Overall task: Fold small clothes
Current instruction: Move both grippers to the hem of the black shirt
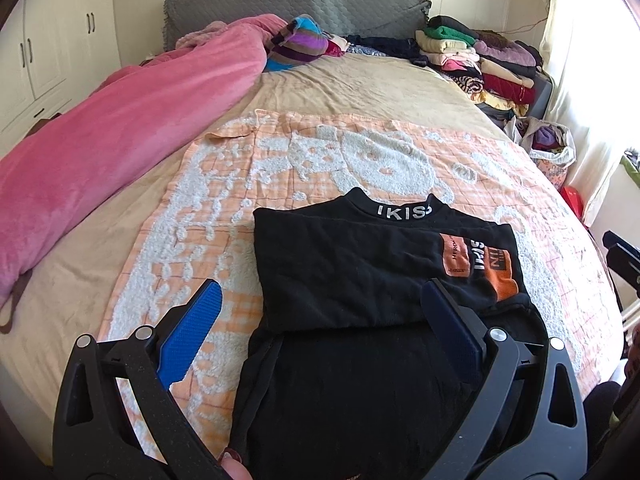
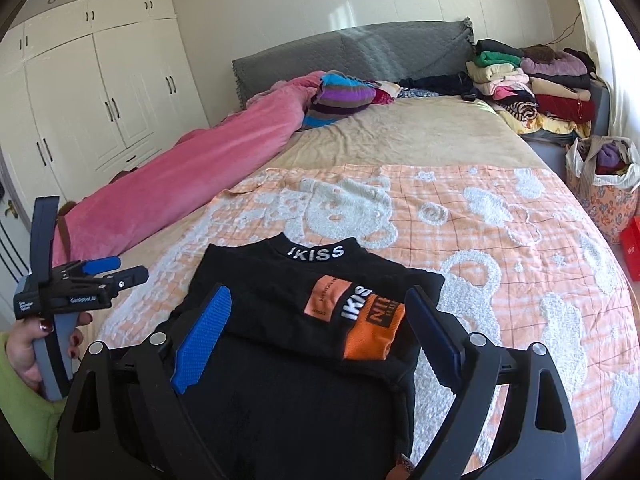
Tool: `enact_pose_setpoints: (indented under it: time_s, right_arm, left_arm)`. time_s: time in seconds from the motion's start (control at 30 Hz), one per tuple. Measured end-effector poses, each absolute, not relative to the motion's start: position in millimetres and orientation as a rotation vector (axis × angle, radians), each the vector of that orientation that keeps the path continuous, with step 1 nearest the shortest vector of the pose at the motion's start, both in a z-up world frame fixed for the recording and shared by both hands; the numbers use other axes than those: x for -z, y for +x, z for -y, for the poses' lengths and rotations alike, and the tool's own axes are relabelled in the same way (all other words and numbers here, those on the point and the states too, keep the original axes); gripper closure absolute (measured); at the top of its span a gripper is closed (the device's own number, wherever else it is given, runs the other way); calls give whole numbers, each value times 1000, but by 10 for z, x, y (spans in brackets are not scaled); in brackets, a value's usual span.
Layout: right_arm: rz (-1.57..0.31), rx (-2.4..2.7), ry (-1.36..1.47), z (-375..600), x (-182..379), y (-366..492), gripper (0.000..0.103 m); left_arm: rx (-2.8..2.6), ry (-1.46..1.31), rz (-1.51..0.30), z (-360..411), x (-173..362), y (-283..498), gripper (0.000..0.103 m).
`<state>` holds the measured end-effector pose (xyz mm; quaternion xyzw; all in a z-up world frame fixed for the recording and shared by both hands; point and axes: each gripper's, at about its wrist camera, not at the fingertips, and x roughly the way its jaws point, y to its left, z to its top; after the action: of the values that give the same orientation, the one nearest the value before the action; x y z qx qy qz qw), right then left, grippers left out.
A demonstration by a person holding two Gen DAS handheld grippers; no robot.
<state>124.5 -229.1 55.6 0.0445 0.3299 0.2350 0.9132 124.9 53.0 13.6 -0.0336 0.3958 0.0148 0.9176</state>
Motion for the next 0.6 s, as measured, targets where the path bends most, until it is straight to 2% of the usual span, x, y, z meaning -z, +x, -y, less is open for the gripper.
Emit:
enact_pose_setpoints:
  time_s: [0.6]
  right_arm:
    - [-853, -413, 148, 2729, -133, 512, 15]
  left_arm:
    - [-95, -35, -878, -909, 6, 701, 10]
